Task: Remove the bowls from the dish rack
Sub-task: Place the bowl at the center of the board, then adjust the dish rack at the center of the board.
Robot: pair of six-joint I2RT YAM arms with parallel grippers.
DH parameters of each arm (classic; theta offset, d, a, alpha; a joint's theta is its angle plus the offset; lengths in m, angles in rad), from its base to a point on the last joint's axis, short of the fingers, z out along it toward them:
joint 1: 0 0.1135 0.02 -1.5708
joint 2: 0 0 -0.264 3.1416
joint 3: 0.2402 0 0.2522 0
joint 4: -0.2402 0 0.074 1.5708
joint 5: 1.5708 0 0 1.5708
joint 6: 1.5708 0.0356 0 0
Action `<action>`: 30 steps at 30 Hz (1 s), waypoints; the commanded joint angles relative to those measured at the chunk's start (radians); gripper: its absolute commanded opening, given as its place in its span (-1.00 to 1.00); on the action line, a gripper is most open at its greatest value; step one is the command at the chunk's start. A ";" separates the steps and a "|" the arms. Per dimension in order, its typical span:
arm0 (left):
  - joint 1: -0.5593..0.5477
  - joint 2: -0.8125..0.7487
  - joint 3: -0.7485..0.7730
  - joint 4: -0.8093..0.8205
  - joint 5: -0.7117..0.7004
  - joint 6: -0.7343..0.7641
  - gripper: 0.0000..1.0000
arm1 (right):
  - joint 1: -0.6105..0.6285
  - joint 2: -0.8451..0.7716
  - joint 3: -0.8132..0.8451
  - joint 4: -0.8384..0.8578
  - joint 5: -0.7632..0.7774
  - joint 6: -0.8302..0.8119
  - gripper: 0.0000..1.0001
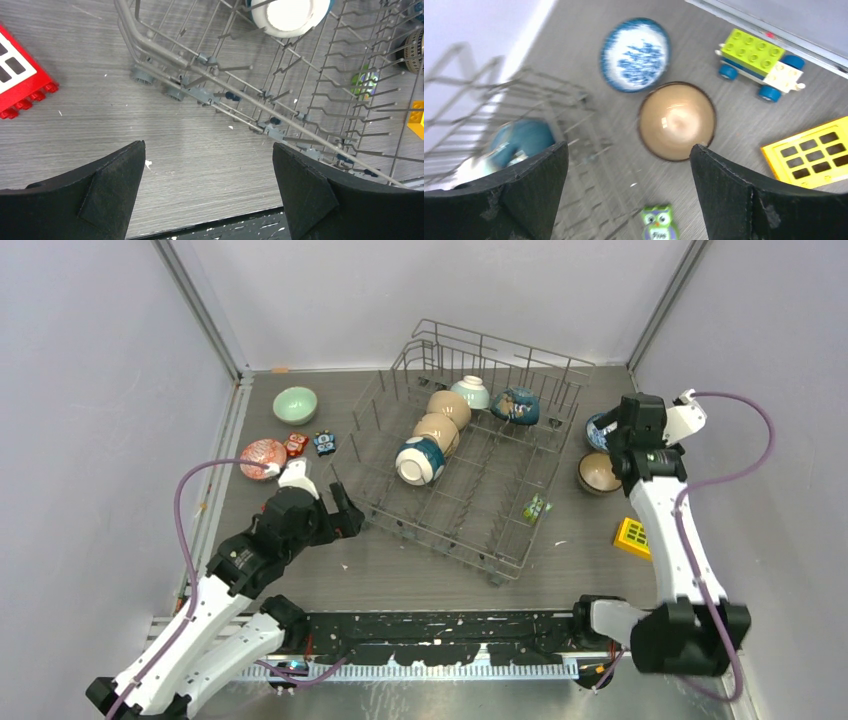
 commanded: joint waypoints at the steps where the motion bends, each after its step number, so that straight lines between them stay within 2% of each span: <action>1: 0.004 0.009 0.075 0.074 -0.034 0.028 1.00 | 0.126 -0.193 0.014 0.001 0.092 -0.008 0.88; 5: 0.004 0.040 0.104 0.078 -0.060 0.044 0.99 | 0.302 -0.261 0.053 -0.012 0.018 -0.112 0.87; 10: 0.003 0.085 0.146 0.016 -0.138 0.047 0.99 | 0.457 -0.255 0.071 -0.060 -0.210 -0.200 0.77; 15: 0.003 0.094 0.142 -0.001 -0.171 0.017 0.99 | 0.579 -0.252 -0.016 -0.030 -0.218 -0.244 0.74; 18: 0.004 0.104 0.131 0.016 -0.147 -0.011 0.99 | 0.587 -0.252 -0.068 0.027 -0.173 -0.233 0.73; 23: 0.003 0.129 0.118 0.005 -0.146 -0.064 0.99 | 0.573 -0.280 -0.151 0.071 0.095 -0.162 0.74; 25: 0.004 0.131 0.115 -0.006 -0.168 -0.085 0.99 | 0.525 -0.253 -0.142 0.040 0.105 -0.132 0.74; 30: 0.004 0.140 0.113 0.012 -0.194 -0.094 0.99 | 0.386 -0.243 -0.185 0.048 0.017 -0.091 0.71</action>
